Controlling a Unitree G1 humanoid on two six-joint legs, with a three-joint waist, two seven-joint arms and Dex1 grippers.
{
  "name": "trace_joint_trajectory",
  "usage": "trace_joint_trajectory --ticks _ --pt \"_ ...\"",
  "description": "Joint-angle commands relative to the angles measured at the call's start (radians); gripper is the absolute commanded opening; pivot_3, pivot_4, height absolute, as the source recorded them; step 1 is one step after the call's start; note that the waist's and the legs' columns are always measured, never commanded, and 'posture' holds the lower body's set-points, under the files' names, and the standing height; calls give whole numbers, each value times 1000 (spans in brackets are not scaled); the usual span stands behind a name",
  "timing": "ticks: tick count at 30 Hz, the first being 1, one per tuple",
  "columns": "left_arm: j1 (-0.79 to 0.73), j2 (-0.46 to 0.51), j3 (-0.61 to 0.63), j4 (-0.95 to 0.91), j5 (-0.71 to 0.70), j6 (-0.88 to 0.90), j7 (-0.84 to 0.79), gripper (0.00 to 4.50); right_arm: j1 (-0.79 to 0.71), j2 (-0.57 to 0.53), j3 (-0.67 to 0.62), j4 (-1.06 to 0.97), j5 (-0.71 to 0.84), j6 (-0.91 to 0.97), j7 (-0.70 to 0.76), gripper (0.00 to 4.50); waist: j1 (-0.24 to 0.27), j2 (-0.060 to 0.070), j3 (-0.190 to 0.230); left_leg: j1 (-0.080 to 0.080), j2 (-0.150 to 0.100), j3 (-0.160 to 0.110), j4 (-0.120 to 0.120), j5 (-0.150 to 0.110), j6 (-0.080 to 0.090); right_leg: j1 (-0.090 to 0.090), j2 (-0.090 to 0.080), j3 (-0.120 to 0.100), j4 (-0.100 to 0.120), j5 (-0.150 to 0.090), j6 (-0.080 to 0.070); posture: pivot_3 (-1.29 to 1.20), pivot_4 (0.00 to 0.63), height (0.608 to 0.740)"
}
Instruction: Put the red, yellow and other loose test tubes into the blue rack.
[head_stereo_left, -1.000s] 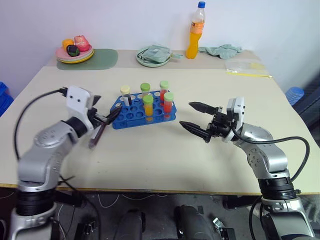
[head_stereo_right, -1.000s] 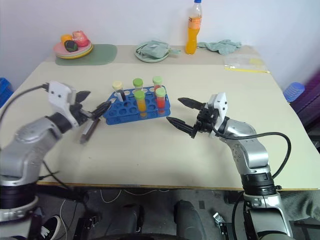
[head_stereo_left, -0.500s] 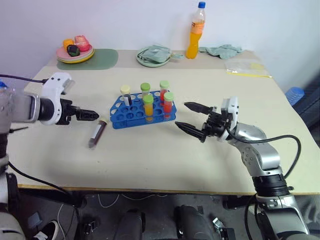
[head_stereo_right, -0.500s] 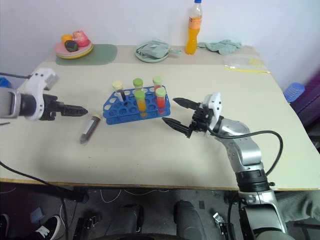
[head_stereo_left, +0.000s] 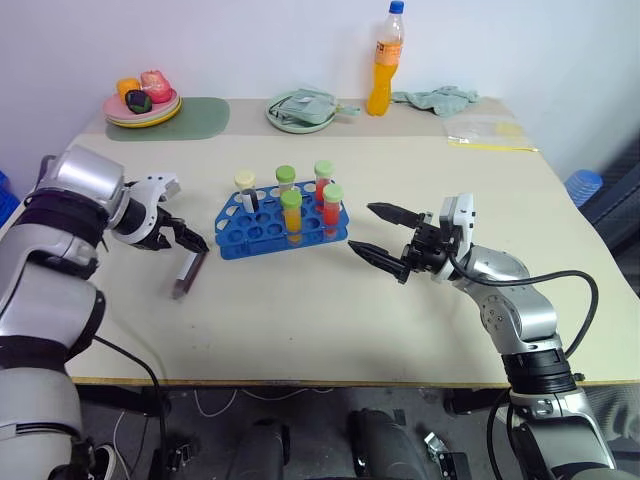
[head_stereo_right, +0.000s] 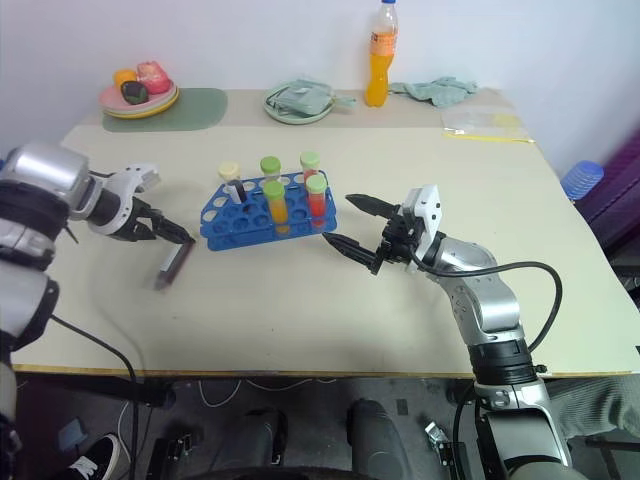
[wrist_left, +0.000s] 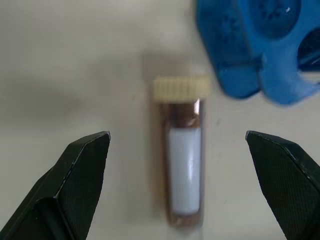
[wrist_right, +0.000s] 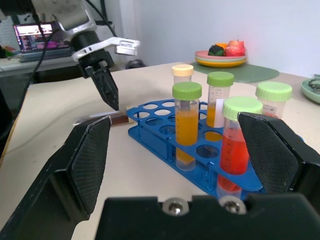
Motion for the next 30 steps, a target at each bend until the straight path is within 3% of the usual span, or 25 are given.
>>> trace_joint_trajectory --ticks 1,12,15,21,26,30 --pt "-16 -15 -27 64 99 -57 -72 4478 8 -4 -20 -56 6 -7 -10 4500 -4 -1 0 0 0 0 0 0 0 0 0 0 0 0 0 0 150 740" --pt "-3 -89 25 158 238 -88 -149 4478 10 -1 -21 -53 4 -11 -22 4500 0 -2 1 0 0 0 0 0 0 0 -1 0 1 0 0 0 150 740" --pt "6 -101 47 167 256 -81 -152 3725 5 2 -20 -52 3 -12 -24 4500 -1 -2 1 1 0 0 0 0 0 0 -1 0 1 0 0 0 150 740" --pt "39 -118 87 166 290 -94 -138 884 2 0 -21 -51 3 -13 -23 4500 0 -1 0 1 0 0 0 0 0 1 -1 0 1 0 0 0 150 740" --pt "23 -98 125 151 307 -112 -139 778 1 -3 -22 -50 1 -14 -22 4500 0 -1 0 1 0 -1 1 0 0 1 -1 0 2 0 0 0 150 740" --pt "7 -16 231 49 300 -100 -41 778 11 -9 -29 -56 0 -15 -25 4500 -3 -4 2 1 0 -1 1 0 0 0 -1 0 2 0 0 0 150 740"
